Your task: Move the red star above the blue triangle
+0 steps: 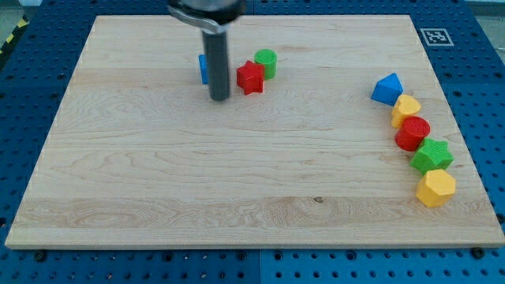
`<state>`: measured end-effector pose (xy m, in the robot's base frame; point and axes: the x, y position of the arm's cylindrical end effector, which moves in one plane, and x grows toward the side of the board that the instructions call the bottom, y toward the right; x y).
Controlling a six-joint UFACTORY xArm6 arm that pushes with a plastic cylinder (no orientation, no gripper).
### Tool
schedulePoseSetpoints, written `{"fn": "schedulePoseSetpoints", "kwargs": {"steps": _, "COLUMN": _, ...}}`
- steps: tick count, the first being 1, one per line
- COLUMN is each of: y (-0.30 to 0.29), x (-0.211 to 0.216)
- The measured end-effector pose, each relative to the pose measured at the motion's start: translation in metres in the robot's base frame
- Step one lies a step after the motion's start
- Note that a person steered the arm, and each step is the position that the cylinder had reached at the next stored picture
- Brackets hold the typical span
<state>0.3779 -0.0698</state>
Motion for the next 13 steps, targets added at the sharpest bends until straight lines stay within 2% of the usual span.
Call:
{"fn": "schedulePoseSetpoints", "kwargs": {"steps": 6, "y": 0.109, "x": -0.032}}
{"fn": "schedulePoseSetpoints", "kwargs": {"steps": 10, "y": 0.227, "x": -0.048}}
{"fn": "schedulePoseSetpoints", "kwargs": {"steps": 12, "y": 0.292, "x": -0.087}}
{"fn": "schedulePoseSetpoints", "kwargs": {"steps": 13, "y": 0.307, "x": -0.105}}
